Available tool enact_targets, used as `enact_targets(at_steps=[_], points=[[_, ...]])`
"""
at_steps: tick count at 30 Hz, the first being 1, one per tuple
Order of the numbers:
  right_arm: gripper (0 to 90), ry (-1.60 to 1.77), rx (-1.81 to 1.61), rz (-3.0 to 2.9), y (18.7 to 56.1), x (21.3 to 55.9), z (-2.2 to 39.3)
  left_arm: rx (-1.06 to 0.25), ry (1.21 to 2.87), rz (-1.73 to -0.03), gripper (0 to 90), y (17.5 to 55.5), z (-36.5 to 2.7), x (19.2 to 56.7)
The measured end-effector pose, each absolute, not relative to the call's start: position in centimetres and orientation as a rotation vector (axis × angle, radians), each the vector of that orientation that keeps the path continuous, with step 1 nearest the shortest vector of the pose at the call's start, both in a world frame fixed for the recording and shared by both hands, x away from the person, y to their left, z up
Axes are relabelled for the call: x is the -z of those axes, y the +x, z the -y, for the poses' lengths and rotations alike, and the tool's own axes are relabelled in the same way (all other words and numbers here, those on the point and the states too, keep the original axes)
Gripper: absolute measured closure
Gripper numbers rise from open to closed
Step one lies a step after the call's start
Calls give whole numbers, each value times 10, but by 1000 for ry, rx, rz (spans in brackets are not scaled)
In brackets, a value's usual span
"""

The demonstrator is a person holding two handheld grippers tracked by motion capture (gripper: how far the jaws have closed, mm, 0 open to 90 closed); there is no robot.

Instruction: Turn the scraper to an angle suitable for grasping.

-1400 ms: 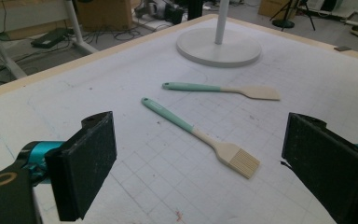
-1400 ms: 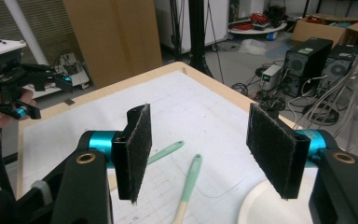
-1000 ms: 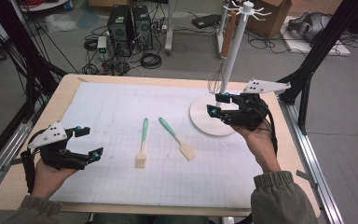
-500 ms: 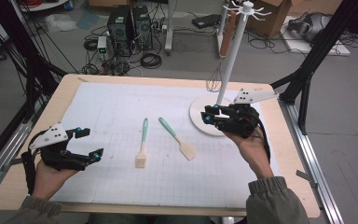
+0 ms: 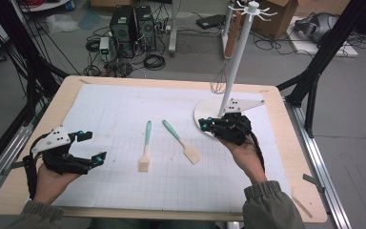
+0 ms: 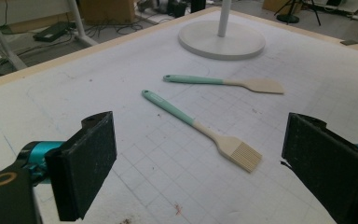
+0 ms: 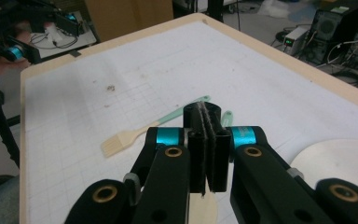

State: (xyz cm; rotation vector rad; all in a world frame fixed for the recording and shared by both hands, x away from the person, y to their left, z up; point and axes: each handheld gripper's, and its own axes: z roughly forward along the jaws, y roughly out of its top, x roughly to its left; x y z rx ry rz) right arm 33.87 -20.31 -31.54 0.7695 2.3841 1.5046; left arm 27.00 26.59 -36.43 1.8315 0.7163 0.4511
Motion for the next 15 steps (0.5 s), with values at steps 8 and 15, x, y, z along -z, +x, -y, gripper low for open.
enact_targets(at_steps=[8,15], points=[[893,796,-1458,-2419,345,329,197,-451,1833,-719,105,270,-267,365],[893,821,-1436,-2435,346,342,196,-453,1836,-721,105,270,-266,366]])
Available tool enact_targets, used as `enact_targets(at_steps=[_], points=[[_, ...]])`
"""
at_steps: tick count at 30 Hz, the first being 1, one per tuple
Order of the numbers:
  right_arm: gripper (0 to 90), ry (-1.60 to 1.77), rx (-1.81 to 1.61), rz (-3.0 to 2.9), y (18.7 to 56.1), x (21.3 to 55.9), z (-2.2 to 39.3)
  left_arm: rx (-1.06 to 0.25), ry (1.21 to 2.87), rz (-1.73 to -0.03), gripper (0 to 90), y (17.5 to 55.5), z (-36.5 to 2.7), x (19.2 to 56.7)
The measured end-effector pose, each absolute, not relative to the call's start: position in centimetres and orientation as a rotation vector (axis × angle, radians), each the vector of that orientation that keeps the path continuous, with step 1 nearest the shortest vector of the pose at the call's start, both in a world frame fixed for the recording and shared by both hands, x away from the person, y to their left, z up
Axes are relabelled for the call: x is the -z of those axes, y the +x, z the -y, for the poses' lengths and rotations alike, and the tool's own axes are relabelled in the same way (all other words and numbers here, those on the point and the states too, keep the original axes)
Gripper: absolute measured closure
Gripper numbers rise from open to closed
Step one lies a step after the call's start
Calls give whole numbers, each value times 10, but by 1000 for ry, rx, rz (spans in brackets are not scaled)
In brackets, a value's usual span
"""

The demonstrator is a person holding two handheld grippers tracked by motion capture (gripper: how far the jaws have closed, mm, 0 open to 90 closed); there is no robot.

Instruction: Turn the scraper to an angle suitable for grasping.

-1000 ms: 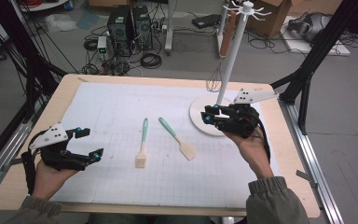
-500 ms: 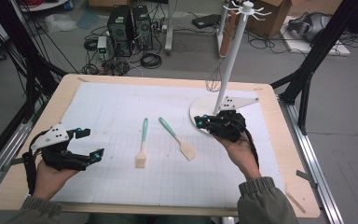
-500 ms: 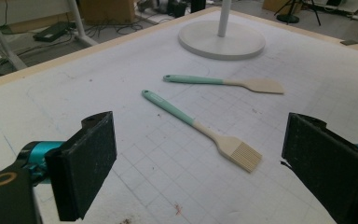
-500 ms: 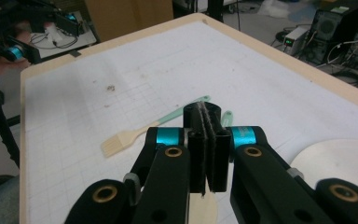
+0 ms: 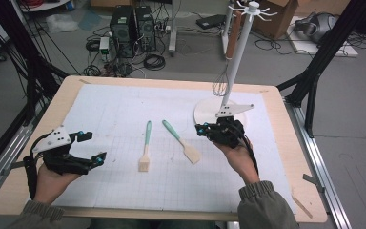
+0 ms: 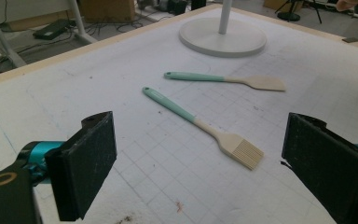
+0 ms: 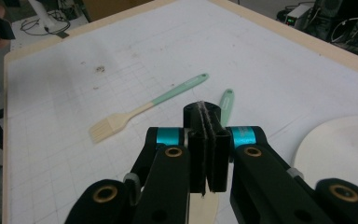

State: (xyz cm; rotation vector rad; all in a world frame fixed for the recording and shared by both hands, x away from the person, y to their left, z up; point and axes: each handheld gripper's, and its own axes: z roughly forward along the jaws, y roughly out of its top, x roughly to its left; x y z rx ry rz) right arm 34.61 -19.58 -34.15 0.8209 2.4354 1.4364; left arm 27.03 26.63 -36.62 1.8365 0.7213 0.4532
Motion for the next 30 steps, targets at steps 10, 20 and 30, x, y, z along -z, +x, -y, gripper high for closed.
enact_targets(at_steps=[10,20,30], points=[[893,852,-1413,-2436,343,357,206,-458,1837,-726,105,271,-267,367],[893,864,-1342,-2474,348,368,196,-464,1837,-730,104,271,-268,367],[893,830,-1344,-2459,341,363,194,-463,1832,-728,104,271,-268,367]])
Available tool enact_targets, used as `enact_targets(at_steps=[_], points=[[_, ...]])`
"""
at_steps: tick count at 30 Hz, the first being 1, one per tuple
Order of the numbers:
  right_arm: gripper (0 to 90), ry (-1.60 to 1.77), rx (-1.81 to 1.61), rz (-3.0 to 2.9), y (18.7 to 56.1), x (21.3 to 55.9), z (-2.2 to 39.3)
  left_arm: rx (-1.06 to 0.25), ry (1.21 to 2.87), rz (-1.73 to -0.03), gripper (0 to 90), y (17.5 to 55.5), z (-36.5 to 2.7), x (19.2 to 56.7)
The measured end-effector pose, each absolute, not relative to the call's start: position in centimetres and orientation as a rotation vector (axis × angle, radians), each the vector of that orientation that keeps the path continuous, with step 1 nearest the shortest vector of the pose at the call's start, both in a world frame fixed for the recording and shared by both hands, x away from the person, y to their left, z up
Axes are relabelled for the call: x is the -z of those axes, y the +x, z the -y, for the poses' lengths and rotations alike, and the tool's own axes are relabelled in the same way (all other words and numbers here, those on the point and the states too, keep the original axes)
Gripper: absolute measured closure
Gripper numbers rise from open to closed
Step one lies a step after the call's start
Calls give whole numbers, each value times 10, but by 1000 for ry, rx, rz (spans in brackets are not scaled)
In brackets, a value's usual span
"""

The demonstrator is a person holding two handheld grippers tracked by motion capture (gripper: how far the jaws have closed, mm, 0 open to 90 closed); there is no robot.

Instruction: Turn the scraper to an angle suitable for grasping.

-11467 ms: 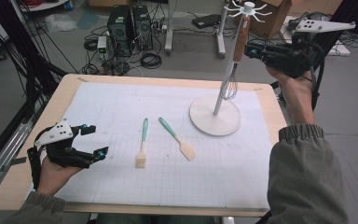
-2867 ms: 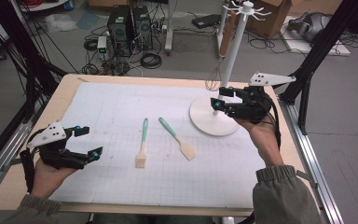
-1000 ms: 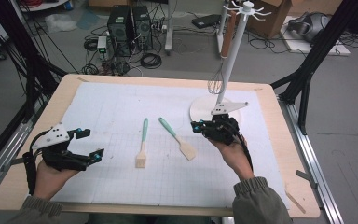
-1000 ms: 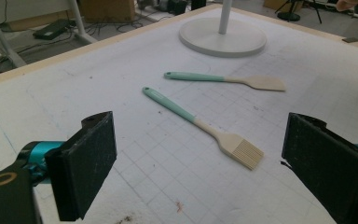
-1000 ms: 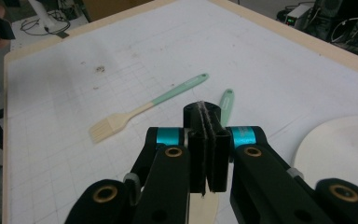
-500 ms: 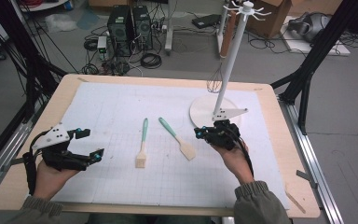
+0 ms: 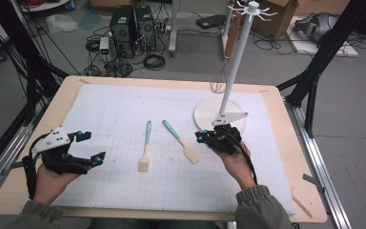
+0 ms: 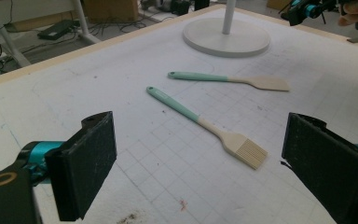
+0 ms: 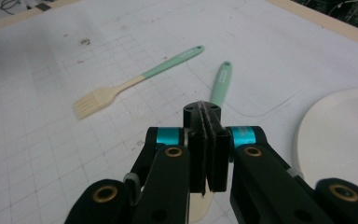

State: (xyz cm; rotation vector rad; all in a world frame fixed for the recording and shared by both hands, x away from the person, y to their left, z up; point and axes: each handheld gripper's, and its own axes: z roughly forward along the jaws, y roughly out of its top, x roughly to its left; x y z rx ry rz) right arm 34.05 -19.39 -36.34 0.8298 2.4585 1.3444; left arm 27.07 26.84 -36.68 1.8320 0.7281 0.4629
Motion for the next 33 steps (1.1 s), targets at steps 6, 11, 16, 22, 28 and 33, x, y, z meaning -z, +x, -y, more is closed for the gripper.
enact_targets(at_steps=[6,11,16,22,28,33], points=[[893,794,-1337,-2450,328,363,199,-463,1833,-732,105,270,-269,367],[893,821,-1344,-2448,323,370,205,-466,1836,-731,105,270,-269,367],[893,834,-1324,-2468,327,381,199,-471,1831,-735,105,270,-270,367],[893,863,-1298,-2504,334,400,185,-467,1837,-732,105,270,-269,368],[893,860,-1257,-2521,343,411,172,-465,1837,-733,105,271,-268,369],[893,873,-1223,-2537,350,419,163,-464,1839,-734,105,272,-268,370]])
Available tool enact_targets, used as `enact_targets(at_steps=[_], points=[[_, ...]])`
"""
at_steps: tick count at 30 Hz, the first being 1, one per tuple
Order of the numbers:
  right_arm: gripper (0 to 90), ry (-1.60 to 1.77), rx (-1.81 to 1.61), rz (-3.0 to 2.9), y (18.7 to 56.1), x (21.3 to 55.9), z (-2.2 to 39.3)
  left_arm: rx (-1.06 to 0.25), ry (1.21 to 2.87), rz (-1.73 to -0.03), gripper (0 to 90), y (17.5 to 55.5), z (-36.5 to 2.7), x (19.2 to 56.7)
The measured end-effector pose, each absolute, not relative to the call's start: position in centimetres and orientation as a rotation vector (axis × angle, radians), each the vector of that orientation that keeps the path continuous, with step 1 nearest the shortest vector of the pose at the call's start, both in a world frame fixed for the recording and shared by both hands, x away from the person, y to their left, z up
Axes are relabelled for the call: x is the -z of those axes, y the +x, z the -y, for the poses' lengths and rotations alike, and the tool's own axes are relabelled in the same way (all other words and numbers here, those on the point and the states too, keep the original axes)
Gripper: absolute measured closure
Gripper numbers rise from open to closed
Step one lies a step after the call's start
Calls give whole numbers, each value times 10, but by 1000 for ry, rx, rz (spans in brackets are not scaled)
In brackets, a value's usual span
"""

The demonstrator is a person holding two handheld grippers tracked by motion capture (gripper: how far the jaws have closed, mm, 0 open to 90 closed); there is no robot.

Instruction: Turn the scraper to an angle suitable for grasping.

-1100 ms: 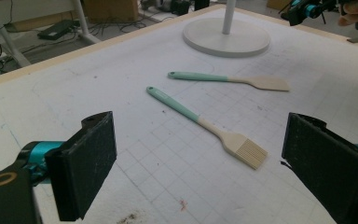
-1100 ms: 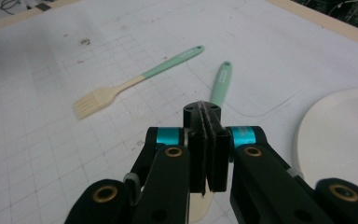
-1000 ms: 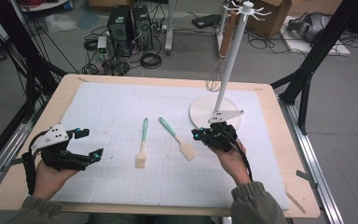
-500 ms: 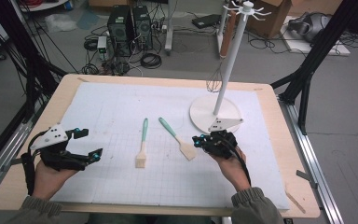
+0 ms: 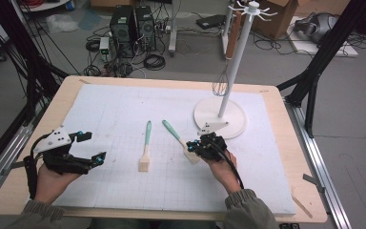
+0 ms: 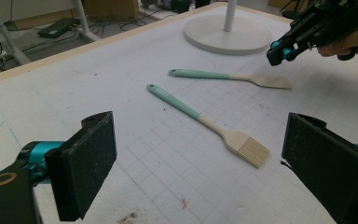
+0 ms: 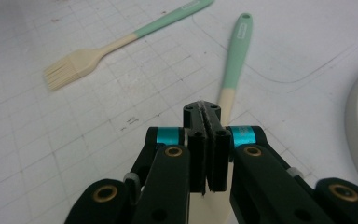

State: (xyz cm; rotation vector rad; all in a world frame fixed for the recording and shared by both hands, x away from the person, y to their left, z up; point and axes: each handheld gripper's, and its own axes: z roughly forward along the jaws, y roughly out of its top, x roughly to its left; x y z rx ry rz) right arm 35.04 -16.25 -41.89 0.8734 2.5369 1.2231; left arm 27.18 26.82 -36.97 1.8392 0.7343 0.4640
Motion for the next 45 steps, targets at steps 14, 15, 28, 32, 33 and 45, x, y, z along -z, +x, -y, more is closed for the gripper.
enact_targets(at_steps=[14,15,28,32,33,45], points=[[893,910,-1147,-2582,364,439,138,-464,1837,-729,105,271,-269,369],[893,918,-1149,-2582,364,440,137,-463,1840,-729,105,272,-269,369],[895,889,-1086,-2584,363,440,134,-461,1840,-727,105,272,-270,369],[896,878,-1064,-2579,362,439,135,-464,1835,-726,105,271,-270,368],[896,880,-1058,-2576,361,438,136,-461,1836,-726,104,271,-270,368],[897,859,-1015,-2578,362,439,129,-458,1835,-726,105,272,-269,368]])
